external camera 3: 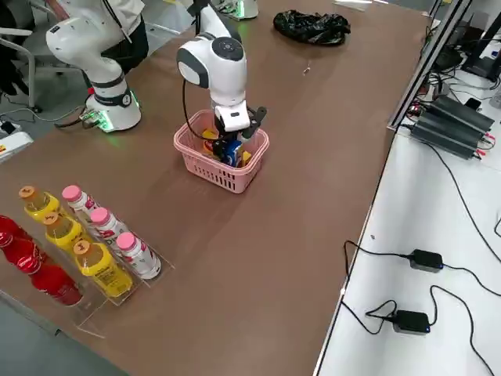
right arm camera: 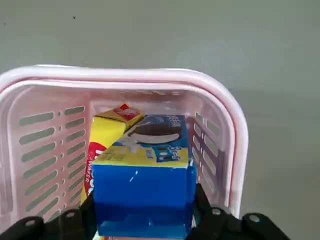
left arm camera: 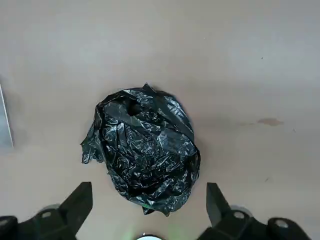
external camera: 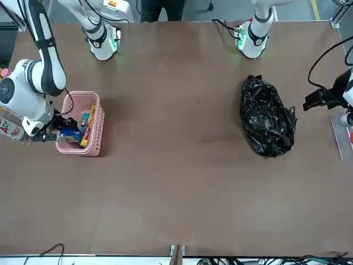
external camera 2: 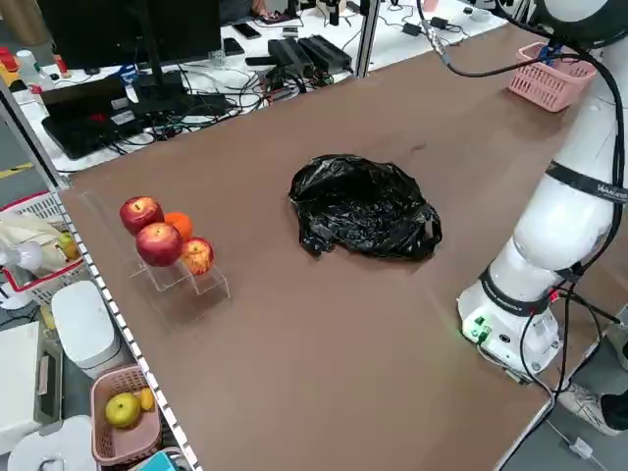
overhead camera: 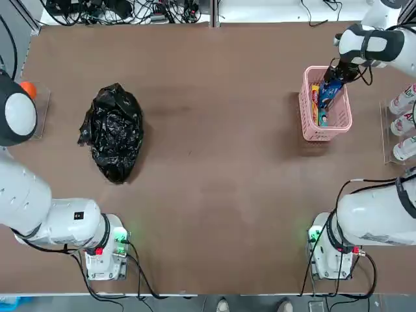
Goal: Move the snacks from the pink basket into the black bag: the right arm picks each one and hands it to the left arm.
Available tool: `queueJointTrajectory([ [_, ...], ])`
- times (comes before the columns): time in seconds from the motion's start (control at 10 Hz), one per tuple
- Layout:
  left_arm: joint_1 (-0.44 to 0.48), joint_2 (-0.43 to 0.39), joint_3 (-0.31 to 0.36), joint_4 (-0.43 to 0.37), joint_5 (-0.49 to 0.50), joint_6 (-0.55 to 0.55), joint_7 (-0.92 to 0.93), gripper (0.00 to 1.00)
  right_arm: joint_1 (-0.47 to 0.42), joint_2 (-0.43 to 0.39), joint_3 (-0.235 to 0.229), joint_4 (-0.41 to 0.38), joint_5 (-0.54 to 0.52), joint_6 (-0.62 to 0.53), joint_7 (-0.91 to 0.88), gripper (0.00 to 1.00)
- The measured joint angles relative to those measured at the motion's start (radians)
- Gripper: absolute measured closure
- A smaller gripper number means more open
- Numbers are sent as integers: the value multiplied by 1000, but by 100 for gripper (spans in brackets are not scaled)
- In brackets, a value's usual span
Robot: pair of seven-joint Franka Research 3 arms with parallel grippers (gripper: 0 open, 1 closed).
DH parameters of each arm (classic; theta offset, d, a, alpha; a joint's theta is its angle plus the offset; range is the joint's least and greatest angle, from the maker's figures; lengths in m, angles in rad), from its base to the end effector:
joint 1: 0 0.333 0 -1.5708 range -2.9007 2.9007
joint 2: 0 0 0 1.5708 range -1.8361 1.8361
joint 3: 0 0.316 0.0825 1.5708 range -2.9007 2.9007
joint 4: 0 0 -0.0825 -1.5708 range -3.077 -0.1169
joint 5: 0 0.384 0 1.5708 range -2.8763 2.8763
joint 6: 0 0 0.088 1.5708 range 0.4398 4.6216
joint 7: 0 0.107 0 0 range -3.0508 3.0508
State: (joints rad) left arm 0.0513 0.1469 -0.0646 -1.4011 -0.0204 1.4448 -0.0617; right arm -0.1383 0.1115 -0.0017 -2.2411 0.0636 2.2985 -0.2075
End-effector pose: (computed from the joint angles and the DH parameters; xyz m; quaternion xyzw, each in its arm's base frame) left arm 0.5863 -0.0072 0.6095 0.9983 0.0235 -0.0519 0.0130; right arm 0.5249 -0.0726 0.3143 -0.9993 -0.0119 0.0226 0.0274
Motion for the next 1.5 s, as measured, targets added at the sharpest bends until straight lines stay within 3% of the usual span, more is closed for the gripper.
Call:
queueJointTrajectory([
  [0.4, 0, 0, 0, 0, 0, 0, 1, 0, 0, 0, 0, 0, 0, -7, 0, 46],
  [1.5, -1, 0, 0, 6, 0, 0, 0, 0, 0, -43, 0, 61, 0, -147, -1, 46],
])
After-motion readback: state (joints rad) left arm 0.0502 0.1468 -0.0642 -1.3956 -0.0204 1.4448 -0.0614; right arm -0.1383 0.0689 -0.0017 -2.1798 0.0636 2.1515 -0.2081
